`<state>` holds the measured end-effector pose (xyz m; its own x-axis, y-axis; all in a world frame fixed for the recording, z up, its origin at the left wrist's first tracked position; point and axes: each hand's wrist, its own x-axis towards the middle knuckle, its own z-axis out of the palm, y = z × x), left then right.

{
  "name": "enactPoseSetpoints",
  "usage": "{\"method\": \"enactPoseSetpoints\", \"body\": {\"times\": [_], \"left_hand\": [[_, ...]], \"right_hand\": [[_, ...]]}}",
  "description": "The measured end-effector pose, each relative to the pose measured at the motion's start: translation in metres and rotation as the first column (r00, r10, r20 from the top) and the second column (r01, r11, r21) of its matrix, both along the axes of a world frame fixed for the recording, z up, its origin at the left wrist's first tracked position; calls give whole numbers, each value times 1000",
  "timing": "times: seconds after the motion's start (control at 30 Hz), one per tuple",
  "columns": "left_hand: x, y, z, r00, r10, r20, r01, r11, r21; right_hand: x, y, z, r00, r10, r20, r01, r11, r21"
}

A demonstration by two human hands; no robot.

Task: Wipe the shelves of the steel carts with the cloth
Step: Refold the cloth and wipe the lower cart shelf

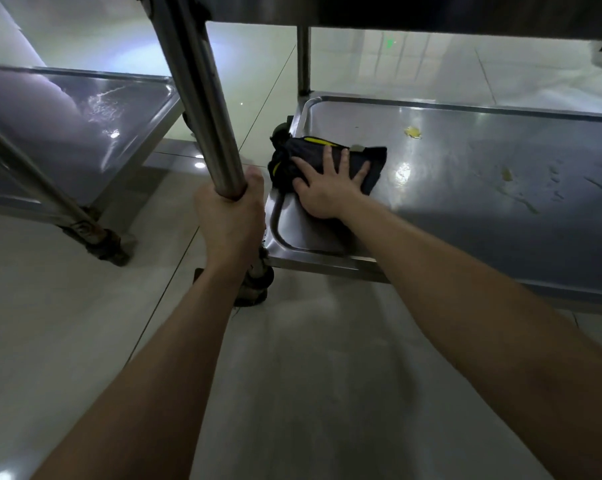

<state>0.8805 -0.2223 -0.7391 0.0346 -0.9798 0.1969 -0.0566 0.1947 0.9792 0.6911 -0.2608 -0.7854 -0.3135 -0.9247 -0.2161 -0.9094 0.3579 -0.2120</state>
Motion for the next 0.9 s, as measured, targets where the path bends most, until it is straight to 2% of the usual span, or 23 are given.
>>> {"method": "enactPoseSetpoints", "body": {"times": [0.17, 0.27, 0.5, 0.6, 0.7, 0.9], "left_hand": [[-2, -1, -1, 1000, 0, 24, 0, 1000, -4], [-2, -3, -3, 1000, -4, 22, 4, 1000, -7], [0, -5, -5, 1000, 0, -12, 0, 1000, 4], [0, -4, -4, 1000, -8, 1, 8, 1000, 18], [1, -4, -2, 1000, -28, 2, 28, 998, 49], [1, -5, -2, 998, -52, 19, 50, 994, 96]], "right_hand": [[44, 104, -13, 996, 79, 29, -75, 991, -112], [47, 126, -17, 996, 67, 59, -61, 992, -107], [-1, -10, 0, 995, -76, 59, 78, 997, -26], [-10, -31, -1, 995, -88, 46, 89, 996, -2], [4, -4, -8, 999, -45, 18, 46, 998, -31], [45, 114, -19, 994, 107, -5, -107, 986, -127]]}}
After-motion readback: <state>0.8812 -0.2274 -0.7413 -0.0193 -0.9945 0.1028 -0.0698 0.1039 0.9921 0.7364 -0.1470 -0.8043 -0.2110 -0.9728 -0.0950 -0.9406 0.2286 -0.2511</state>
